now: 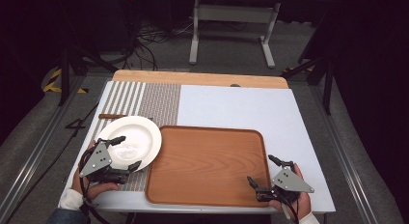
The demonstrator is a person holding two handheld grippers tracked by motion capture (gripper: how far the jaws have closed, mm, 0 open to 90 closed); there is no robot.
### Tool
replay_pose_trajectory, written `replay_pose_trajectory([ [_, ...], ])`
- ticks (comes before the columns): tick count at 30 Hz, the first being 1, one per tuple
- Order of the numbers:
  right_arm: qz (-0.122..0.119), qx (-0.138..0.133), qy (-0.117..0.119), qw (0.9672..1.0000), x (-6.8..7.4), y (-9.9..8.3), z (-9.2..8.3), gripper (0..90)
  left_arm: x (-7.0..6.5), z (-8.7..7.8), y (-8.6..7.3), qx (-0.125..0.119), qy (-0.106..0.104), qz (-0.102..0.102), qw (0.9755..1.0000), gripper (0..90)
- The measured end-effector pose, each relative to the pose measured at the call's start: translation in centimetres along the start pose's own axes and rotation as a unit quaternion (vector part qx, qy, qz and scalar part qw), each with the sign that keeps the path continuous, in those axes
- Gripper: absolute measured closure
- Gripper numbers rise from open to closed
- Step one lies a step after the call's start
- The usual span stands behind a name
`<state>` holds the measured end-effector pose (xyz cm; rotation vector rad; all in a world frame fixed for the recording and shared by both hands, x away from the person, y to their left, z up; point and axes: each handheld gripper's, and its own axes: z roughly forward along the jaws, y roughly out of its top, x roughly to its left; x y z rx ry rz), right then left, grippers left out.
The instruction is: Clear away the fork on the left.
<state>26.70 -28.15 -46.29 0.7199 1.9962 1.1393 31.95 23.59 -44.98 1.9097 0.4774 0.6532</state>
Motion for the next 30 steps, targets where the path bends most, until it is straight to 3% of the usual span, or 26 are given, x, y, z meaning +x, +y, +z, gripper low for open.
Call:
replay_pose_trajectory([
  [11, -0.001, -0.001, 0.004, 1.0, 0.0, 0.2, 0.3, 5.5, -0.1, -0.4, -0.1, 0.003, -0.017, 0.0, 0.9999, 10.6],
  [21, -0.013, -0.002, 0.027, 0.9995, 0.0, 0.8, 1.7, 5.5, -0.1, -1.7, -0.8, 0.013, 0.002, -0.012, 0.9998, 10.5],
  [28, -0.018, 0.0, 0.032, 0.9993, 0.0, 0.7, 2.1, 5.4, 0.5, -2.0, -1.0, 0.03, 0.014, -0.015, 0.9994, 9.7],
  [30, -0.024, 0.004, 0.032, 0.9992, 0.1, 0.7, 2.2, 5.4, 0.9, -2.1, -1.2, 0.027, 0.017, -0.025, 0.9992, 9.4],
])
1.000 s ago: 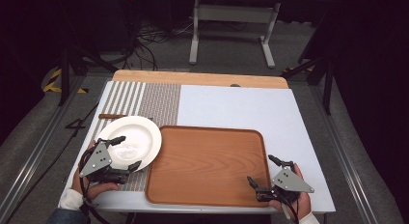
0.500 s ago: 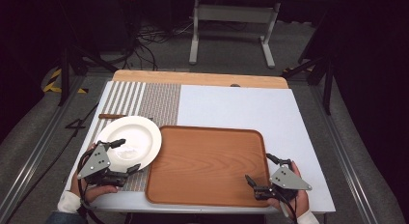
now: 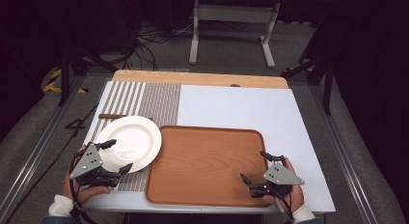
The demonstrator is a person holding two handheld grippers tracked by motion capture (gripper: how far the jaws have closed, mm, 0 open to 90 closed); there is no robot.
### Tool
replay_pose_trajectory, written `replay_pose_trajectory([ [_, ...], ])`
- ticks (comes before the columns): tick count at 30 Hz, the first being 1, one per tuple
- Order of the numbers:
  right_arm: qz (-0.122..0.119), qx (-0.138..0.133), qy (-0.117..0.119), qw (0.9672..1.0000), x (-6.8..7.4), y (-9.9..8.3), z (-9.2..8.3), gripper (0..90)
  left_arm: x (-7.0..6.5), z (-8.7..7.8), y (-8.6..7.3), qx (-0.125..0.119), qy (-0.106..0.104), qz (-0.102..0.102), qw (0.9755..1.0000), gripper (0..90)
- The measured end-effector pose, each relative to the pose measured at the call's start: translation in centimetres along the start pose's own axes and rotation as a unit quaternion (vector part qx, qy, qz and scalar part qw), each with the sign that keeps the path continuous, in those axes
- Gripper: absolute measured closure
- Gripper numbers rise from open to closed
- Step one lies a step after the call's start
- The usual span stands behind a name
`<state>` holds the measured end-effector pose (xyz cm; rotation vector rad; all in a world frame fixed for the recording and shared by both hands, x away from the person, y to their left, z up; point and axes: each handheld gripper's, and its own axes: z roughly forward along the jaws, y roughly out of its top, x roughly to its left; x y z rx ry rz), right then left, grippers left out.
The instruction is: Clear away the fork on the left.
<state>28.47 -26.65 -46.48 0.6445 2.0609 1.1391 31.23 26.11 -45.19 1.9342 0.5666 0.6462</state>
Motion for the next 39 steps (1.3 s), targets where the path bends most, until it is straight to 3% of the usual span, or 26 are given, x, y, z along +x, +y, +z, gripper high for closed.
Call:
replay_pose_trajectory([
  [9, 0.006, -0.004, 0.002, 1.0, -0.1, 0.1, -0.1, 5.4, 1.7, -0.7, 0.0, 0.001, 0.016, -0.011, 0.9998, 9.7],
  [24, 0.007, 0.001, 0.002, 1.0, 0.0, 0.0, 0.1, 5.4, 7.2, -0.3, 1.3, 0.042, 0.013, -0.003, 0.999, 10.5],
  [28, 0.006, 0.004, 0.003, 1.0, 0.0, 0.0, 0.2, 5.4, 9.5, 0.4, 2.1, 0.067, 0.013, 0.0, 0.9977, 12.1],
  [29, 0.006, 0.004, 0.003, 1.0, 0.0, 0.0, 0.2, 5.4, 9.5, 0.4, 2.1, 0.067, 0.013, 0.0, 0.9977, 13.3],
  [31, 0.007, 0.003, 0.002, 1.0, 0.0, 0.0, 0.2, 5.4, 11.3, 1.1, 2.7, 0.09, 0.013, 0.006, 0.9959, 14.1],
  [39, 0.006, 0.009, 0.005, 0.9999, 0.1, -0.1, 0.4, 5.4, 14.8, 3.3, 3.7, 0.131, 0.0, 0.005, 0.9914, 15.8],
])
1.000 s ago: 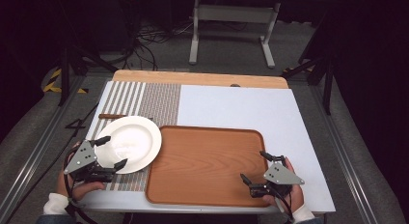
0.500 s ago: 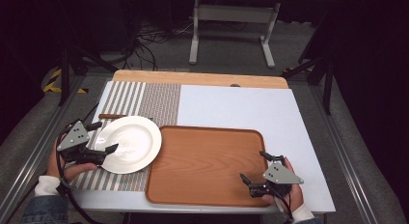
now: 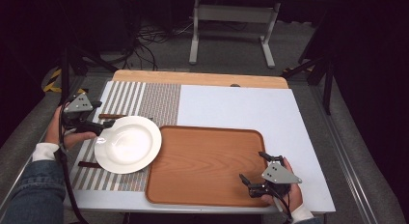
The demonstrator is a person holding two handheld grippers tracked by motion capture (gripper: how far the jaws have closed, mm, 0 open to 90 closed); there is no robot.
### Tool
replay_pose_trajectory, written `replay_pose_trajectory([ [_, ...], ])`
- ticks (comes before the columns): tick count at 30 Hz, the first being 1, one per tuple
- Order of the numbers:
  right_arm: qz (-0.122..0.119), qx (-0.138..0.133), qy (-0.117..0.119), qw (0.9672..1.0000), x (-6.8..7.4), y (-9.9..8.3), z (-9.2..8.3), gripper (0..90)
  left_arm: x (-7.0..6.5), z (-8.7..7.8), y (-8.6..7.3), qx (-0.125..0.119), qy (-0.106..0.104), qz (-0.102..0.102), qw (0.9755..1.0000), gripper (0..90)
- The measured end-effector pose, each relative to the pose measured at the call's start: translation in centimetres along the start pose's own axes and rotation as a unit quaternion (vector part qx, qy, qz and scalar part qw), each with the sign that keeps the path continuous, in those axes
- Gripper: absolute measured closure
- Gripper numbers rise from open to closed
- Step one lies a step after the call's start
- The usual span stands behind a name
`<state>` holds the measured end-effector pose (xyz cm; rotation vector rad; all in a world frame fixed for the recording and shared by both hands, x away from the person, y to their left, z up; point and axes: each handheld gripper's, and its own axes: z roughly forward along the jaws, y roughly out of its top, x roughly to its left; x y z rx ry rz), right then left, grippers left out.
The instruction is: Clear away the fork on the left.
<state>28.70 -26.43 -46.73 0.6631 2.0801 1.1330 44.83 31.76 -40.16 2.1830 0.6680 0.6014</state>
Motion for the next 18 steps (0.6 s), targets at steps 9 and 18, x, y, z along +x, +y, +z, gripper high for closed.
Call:
replay_pose_trajectory([
  [9, -0.001, 0.012, -0.002, 0.9999, 0.1, -0.1, 0.3, 5.4, 3.7, 2.8, -0.1, 0.047, -0.01, -0.017, 0.9987, 16.0],
  [18, -0.003, 0.03, -0.009, 0.9995, 0.2, -0.2, 0.6, 5.3, 6.1, 5.7, -1.8, 0.111, -0.03, -0.034, 0.9927, 16.8],
])
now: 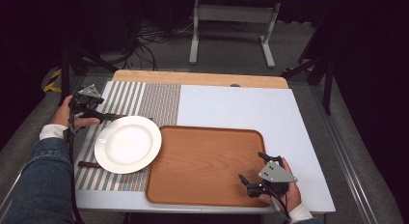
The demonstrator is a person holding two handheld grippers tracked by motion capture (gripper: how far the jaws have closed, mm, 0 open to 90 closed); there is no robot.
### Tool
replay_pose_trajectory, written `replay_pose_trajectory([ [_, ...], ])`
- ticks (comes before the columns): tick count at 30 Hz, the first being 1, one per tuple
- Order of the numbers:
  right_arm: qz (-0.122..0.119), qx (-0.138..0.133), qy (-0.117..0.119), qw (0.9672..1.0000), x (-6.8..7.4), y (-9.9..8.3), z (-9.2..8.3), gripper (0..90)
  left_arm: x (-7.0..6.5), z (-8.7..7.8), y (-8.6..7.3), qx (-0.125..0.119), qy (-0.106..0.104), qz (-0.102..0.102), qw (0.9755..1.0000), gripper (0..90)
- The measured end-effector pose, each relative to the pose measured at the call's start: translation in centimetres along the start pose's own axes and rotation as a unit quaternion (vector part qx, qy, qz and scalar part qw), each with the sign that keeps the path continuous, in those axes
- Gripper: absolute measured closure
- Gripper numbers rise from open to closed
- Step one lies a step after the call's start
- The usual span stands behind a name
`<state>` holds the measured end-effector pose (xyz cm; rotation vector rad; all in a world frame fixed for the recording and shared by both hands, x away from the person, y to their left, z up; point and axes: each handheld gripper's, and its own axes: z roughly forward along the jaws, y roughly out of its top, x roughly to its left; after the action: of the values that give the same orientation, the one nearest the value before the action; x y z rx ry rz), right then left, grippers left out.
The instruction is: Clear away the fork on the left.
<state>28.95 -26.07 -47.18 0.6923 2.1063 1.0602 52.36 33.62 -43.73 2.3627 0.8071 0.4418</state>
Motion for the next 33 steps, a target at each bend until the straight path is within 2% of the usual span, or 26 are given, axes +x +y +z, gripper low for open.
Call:
replay_pose_trajectory([
  [3, 0.001, 0.002, 0.0, 1.0, 0.1, 0.0, 0.0, 5.3, 0.4, 0.4, -0.1, 0.011, -0.005, -0.003, 0.9999, 17.1],
  [4, 0.001, 0.004, 0.0, 1.0, 0.1, 0.1, 0.0, 5.3, 0.7, 0.9, -0.3, 0.017, -0.018, -0.008, 0.9997, 17.3],
  [5, 0.001, 0.005, 0.0, 1.0, 0.2, 0.1, 0.0, 5.3, 0.8, 1.1, -0.3, 0.018, -0.014, -0.005, 0.9997, 17.5],
  [10, 0.004, 0.008, 0.001, 1.0, 0.2, 0.1, -0.1, 5.3, 1.0, 2.0, -0.4, 0.028, -0.036, -0.003, 0.999, 19.4],
  [14, 0.005, 0.009, 0.003, 0.9999, 0.2, 0.1, -0.1, 5.3, 0.9, 2.7, -0.3, 0.044, -0.046, 0.004, 0.998, 21.3],
  [16, 0.006, 0.008, 0.005, 0.9999, 0.2, 0.1, -0.1, 5.3, 0.8, 3.1, -0.2, 0.061, -0.051, 0.006, 0.9969, 22.1],
  [20, 0.009, 0.008, 0.006, 0.9999, 0.2, 0.0, -0.1, 5.3, 0.9, 3.3, -0.3, 0.058, -0.058, 0.002, 0.9966, 24.6],
  [22, 0.01, 0.008, 0.006, 0.9999, 0.1, 0.0, -0.1, 5.3, 0.9, 3.2, -0.3, 0.059, -0.064, 0.003, 0.9962, 27.9],
  [26, 0.009, 0.01, 0.009, 0.9999, 0.1, 0.0, -0.1, 5.3, 0.5, 3.0, 0.0, 0.068, -0.075, 0.023, 0.9945, 40.7],
  [28, 0.009, 0.01, 0.01, 0.9999, 0.1, 0.0, -0.1, 5.3, 0.4, 2.8, 0.1, 0.071, -0.083, 0.032, 0.9935, 53.8],
  [31, 0.009, 0.012, 0.011, 0.9998, 0.2, -0.1, 0.0, 5.3, 0.2, 2.7, 0.1, 0.073, -0.09, 0.031, 0.9928, 60.9],
  [32, 0.008, 0.012, 0.012, 0.9998, 0.2, -0.1, 0.0, 5.3, 0.2, 2.6, 0.1, 0.074, -0.089, 0.037, 0.9925, 63.5],
  [33, 0.007, 0.013, 0.013, 0.9998, 0.2, -0.1, 0.0, 5.3, 0.1, 2.6, 0.1, 0.074, -0.09, 0.038, 0.9924, 68.7],
])
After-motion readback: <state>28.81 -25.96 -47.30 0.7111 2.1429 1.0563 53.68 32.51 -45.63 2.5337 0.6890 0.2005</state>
